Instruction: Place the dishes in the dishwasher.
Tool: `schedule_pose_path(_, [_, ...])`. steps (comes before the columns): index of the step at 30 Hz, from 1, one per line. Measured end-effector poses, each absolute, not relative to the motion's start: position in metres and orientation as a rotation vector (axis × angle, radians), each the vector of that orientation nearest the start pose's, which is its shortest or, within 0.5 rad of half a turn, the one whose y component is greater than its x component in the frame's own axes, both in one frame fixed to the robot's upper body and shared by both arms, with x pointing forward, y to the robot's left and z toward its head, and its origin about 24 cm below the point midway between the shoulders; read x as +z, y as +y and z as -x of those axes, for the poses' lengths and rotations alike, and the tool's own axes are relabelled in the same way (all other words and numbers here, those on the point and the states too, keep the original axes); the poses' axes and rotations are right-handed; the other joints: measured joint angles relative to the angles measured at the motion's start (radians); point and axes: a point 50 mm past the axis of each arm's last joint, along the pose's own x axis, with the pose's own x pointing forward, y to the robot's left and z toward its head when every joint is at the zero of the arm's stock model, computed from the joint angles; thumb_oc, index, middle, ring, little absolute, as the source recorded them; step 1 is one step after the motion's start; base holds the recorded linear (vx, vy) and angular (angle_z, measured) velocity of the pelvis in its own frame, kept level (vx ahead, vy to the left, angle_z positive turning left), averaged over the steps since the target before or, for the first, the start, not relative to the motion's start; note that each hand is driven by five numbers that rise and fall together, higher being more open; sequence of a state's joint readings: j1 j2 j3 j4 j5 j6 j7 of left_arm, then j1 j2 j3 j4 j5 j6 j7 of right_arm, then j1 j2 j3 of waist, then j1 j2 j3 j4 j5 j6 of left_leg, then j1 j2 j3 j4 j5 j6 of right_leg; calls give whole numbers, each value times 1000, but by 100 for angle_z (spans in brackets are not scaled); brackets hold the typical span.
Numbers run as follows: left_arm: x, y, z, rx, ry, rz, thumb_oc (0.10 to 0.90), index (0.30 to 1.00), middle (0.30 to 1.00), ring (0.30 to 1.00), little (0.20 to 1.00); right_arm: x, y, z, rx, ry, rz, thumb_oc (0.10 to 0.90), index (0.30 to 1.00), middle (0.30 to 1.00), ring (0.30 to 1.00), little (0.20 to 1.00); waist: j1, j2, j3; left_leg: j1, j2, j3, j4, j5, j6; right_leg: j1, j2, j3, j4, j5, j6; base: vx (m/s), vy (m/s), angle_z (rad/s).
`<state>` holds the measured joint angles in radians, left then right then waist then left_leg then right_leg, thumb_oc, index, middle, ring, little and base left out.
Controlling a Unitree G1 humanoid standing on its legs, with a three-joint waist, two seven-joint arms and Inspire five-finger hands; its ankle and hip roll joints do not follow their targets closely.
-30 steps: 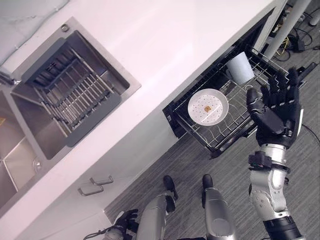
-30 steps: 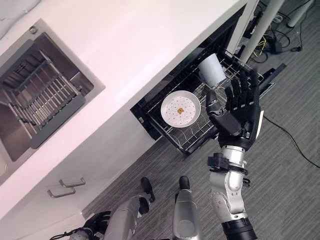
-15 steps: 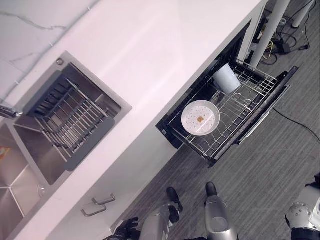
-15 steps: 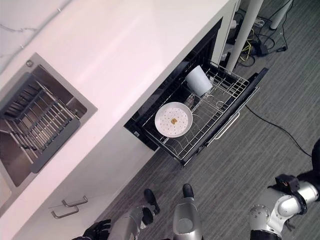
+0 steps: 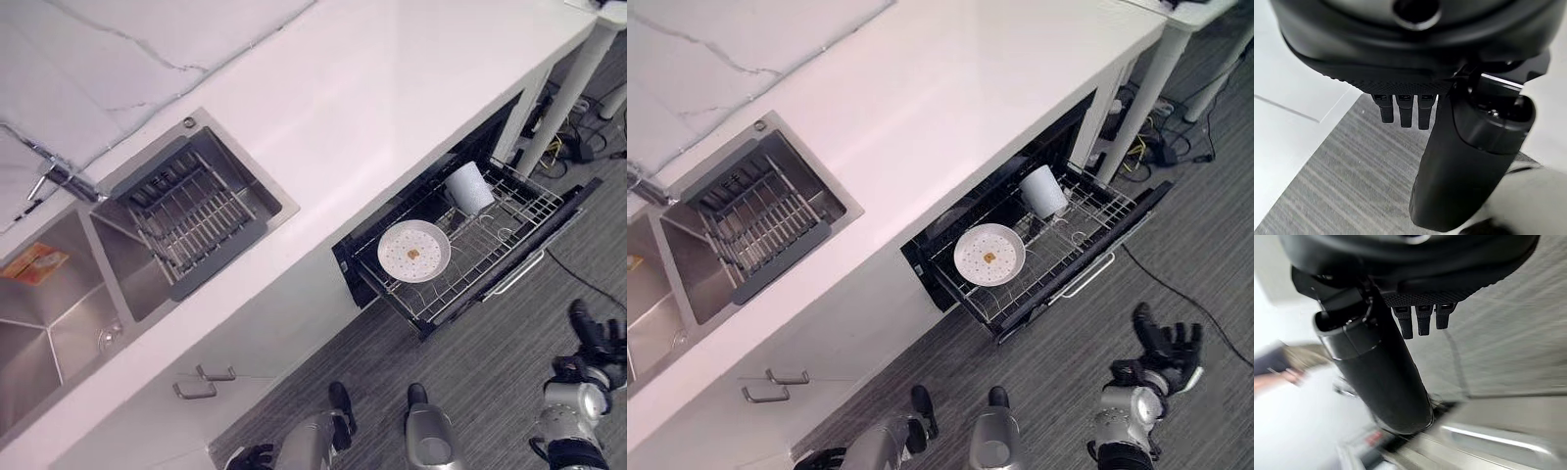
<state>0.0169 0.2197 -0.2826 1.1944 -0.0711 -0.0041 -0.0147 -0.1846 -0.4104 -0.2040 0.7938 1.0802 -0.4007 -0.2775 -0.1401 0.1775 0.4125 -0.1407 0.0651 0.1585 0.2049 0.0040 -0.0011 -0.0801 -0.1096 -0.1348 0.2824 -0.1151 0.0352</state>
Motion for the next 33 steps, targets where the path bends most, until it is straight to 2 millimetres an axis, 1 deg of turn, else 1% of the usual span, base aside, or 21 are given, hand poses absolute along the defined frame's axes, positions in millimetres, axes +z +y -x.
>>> schedule_pose_path(2, [-166,212,-85,-84,1234,-287,800,900,900,900,900,-18,-336,-232,-924,66,-632,800,900,900,900,900,5,1,0,-5,-1,-1,2,-2,4,-6,-2,-1,4,0,0,-5,12,5])
schedule_pose_path(3, [-166,212,-85,-81,1238,-288,800,900,900,900,900,-16,-331,-240,-854,80,-624,800,900,900,900,900,10,5,-3,-18,-1,-2,6,0,6,-17,-4,-5,9,0,0,-4,18,9])
schedule_pose_path(4, [-166,213,-85,-79,1239,-289,800,900,900,900,900,-15,-328,-244,-829,87,-622,800,900,900,900,900,13,6,-3,-22,-3,-4,9,0,6,-19,-5,-8,11,0,0,-3,15,9])
schedule_pose_path(8, [-166,213,-85,-78,1236,-289,800,900,900,900,900,-15,-322,-252,-764,121,-596,800,900,900,900,900,25,7,-3,-31,-7,-10,20,0,7,-23,-9,-13,19,-4,0,-7,14,4])
schedule_pose_path(10, [-165,213,-88,-80,1231,-290,800,900,900,900,900,-15,-324,-254,-753,142,-587,800,900,900,900,900,27,7,-2,-42,-12,-11,22,4,4,-36,-9,-12,28,-4,2,-17,17,3])
schedule_pose_path(11, [-165,212,-92,-81,1220,-292,800,900,900,900,900,-11,-326,-257,-730,161,-544,800,900,900,900,900,29,15,6,-55,-15,-16,30,5,7,-46,-13,-17,36,-6,4,-36,44,10])
schedule_pose_path(15, [-163,212,-101,-80,1199,-293,800,900,900,900,900,-3,-332,-262,-714,155,-504,800,900,900,900,900,33,32,35,-68,-18,-22,39,6,8,-51,-18,-22,43,-5,4,-22,48,7])
schedule_pose_path(20, [-162,213,-102,-78,1199,-291,800,900,900,900,900,11,-337,-271,-681,147,-432,800,900,900,900,900,34,37,64,-72,-19,-27,41,3,15,-51,-23,-29,46,-3,5,-13,44,5])
schedule_pose_path(24, [-162,213,-103,-93,1199,-282,800,900,900,900,900,25,-340,-281,-616,146,-333,800,900,900,900,900,35,29,74,-84,-17,-32,44,4,14,-54,-23,-41,40,-1,2,7,38,8])
schedule_pose_path(25, [-162,213,-103,-94,1197,-282,800,900,900,900,900,29,-339,-286,-599,142,-314,800,900,900,900,900,35,26,76,-89,-17,-32,44,4,14,-57,-22,-42,37,1,4,-20,14,-3])
schedule_pose_path(26, [-161,213,-105,-94,1192,-284,800,900,900,900,900,36,-334,-295,-567,147,-292,800,900,900,900,900,35,21,79,-97,-16,-35,44,5,14,-64,-19,-41,32,5,6,-39,7,-5])
schedule_pose_path(27, [-160,213,-107,-94,1184,-285,800,900,900,900,900,40,-334,-298,-557,142,-287,800,900,900,900,900,36,19,80,-106,-15,-36,46,8,14,-71,-18,-41,28,9,6,-43,0,-3])
schedule_pose_path(28, [-159,214,-109,-94,1173,-288,800,900,900,900,900,45,-331,-303,-545,135,-283,800,900,900,900,900,36,17,82,-118,-15,-37,45,15,11,-80,-17,-42,24,12,8,-77,-17,1])
schedule_pose_path(29, [-157,217,-114,-91,1156,-295,800,900,900,900,900,53,-326,-313,-516,124,-281,800,900,900,900,900,38,11,86,-139,-13,-39,46,19,11,-93,-14,-43,13,24,10,-74,-33,2])
schedule_pose_path(31, [-155,221,-120,-84,1146,-307,800,900,900,900,900,60,-322,-320,-496,115,-263,800,900,900,900,900,48,2,92,-155,-10,-41,47,21,12,-104,-9,-44,4,35,15,-56,-51,-2])
schedule_pose_path(32, [-151,226,-129,-72,1135,-322,800,900,900,900,900,66,-319,-325,-482,105,-254,800,900,900,900,900,64,-8,98,-170,-6,-40,51,23,15,-112,-4,-44,-8,42,12,-33,-66,1])
schedule_pose_path(33, [-149,229,-132,-68,1125,-330,800,900,900,900,900,69,-318,-327,-477,97,-254,800,900,900,900,900,66,-14,102,-175,-7,-43,51,24,16,-112,-1,-45,-11,46,18,-29,-67,5])
